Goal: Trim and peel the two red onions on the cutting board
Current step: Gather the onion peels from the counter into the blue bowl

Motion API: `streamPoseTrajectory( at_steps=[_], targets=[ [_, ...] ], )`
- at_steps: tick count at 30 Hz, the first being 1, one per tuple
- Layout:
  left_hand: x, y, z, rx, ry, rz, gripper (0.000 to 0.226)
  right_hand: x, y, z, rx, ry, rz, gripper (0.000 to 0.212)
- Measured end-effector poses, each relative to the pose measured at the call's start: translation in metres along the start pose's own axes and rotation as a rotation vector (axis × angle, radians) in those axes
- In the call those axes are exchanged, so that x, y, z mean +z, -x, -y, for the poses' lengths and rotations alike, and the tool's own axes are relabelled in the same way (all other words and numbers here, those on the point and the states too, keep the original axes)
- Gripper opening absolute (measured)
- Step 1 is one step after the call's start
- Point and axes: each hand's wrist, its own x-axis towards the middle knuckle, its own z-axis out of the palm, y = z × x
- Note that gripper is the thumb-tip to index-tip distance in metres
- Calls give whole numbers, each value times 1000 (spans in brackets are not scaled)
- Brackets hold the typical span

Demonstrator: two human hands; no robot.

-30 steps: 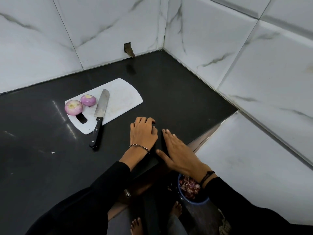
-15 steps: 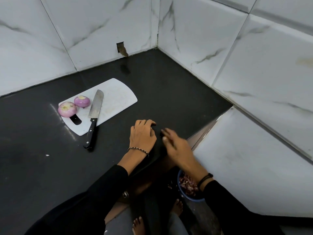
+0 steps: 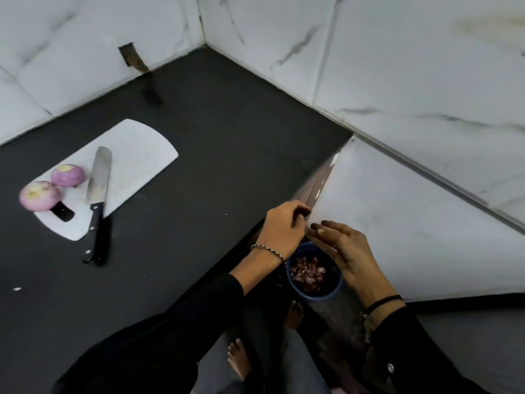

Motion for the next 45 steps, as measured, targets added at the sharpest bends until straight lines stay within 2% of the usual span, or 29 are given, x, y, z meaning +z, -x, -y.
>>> streamPoseTrajectory(
  at_steps=[2,5,7,10,12,17,24,27,34,37,41,45],
  targets=[
    [28,-9,3,-52,-26,133,26,-24,-17,-6,-80,245,-56,35],
    [70,-27,13,-162,-108,314,32,-56,-49,-14,-177,752,-111,31],
    [91,-38,22,-208,-169,372,31,-71,-73,-19,-229,1044,-125,30],
    [118,-58,34,-262,-239,395,16,-87,-106,-24,-217,1256,-144,19],
    [130,-72,42,-266,-307,412,17,-93,-123,-26,-213,1332,-158,17],
    [146,-100,49,-219,-322,539,26,-89,-146,-16,-230,1413,-125,18],
    [130,-116,48,-199,-230,446,26,-61,-150,2,-270,1374,-68,12],
    [116,-116,33,-194,-168,413,19,-47,-137,11,-305,1369,-108,12],
    [43,-88,-6,-45,-188,201,19,0,-86,38,-527,1198,-119,10],
    [2,-71,-20,9,-176,101,18,33,-58,51,-641,1122,-91,17],
    [-62,-47,-24,49,-143,-72,16,87,-20,62,-788,1033,15,7],
    [-126,-17,-13,23,-144,-241,15,148,11,58,-902,1028,189,7]
  ],
)
